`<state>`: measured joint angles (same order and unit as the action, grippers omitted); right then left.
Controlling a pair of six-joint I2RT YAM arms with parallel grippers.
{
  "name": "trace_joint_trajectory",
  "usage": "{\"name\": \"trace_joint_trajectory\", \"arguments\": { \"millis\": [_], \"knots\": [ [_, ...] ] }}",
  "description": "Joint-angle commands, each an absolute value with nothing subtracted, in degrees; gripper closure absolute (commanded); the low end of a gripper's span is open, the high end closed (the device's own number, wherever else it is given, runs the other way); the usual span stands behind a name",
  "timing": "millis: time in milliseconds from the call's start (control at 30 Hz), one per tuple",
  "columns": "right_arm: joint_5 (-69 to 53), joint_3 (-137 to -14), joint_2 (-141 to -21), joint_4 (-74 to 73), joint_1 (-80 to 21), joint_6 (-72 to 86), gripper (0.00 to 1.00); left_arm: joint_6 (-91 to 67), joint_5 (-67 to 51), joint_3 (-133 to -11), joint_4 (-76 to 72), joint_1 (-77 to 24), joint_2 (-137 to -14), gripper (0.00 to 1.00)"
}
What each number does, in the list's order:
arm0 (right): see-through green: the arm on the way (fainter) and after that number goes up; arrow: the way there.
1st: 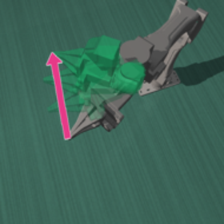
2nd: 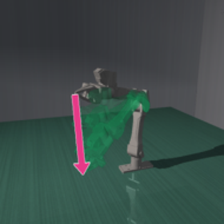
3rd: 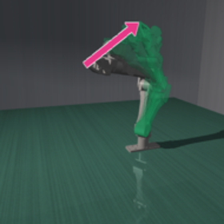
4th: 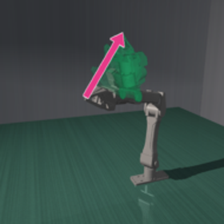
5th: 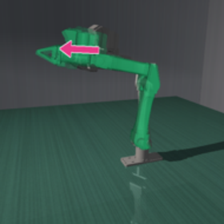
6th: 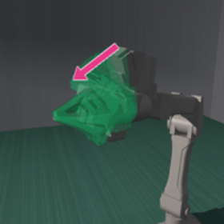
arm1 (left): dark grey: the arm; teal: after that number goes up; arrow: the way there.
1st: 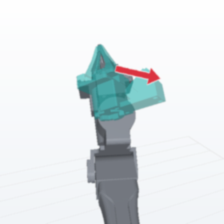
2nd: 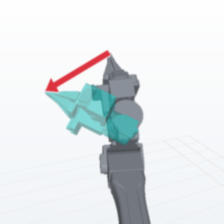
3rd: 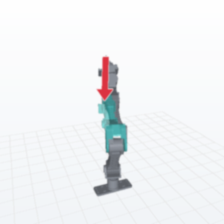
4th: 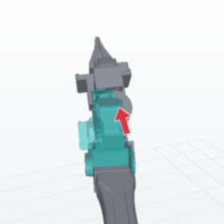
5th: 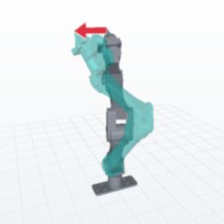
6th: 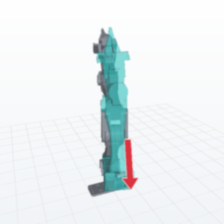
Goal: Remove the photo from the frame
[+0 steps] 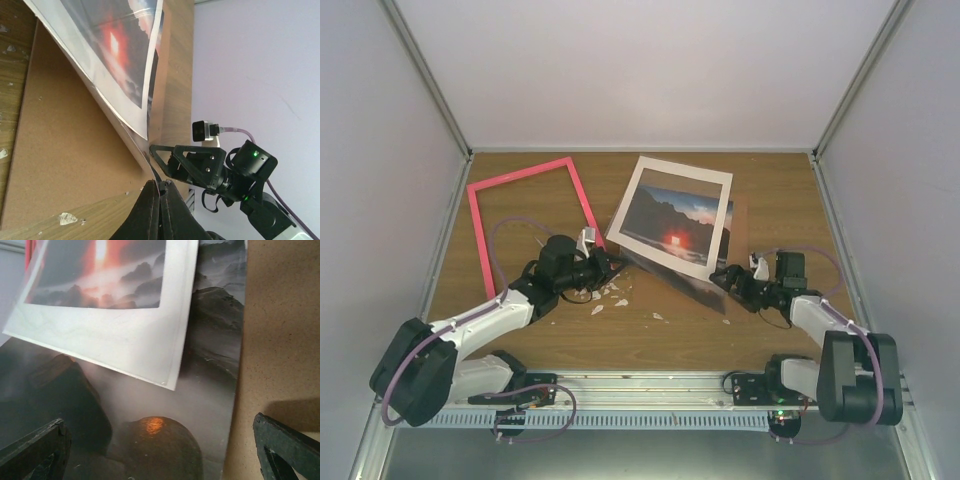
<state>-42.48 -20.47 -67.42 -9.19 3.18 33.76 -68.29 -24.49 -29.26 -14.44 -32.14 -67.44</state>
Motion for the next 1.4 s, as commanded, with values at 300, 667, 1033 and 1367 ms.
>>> {"name": "trace_joint_trajectory", "arguments": {
  "millis": [300, 667, 1033, 1367],
  "knots": [
    [-51.5, -17.3, -71.9, -4.6, 2.9, 36.8, 0.01, -72.2, -27.1, -26.5, -21.3, -32.3, -66.3, 1.0],
    [-40.1, -24.6, -66.6, -14.8, 2.8, 30.5, 0.02, -65.3, -23.6, -31.9, -9.0, -32.3, -60.2, 1.0],
    [-40.0, -29.2, -67.1, -16.6, 1.2, 27.9, 0.03, -58.9, -18.8, -38.0, 5.3, -32.3, -51.3, 0.99],
    [-40.3, -33.9, -67.4, -17.4, -0.9, 26.1, 0.0, -52.4, -15.3, -48.6, 14.0, -32.3, -44.6, 0.96]
  ]
}}
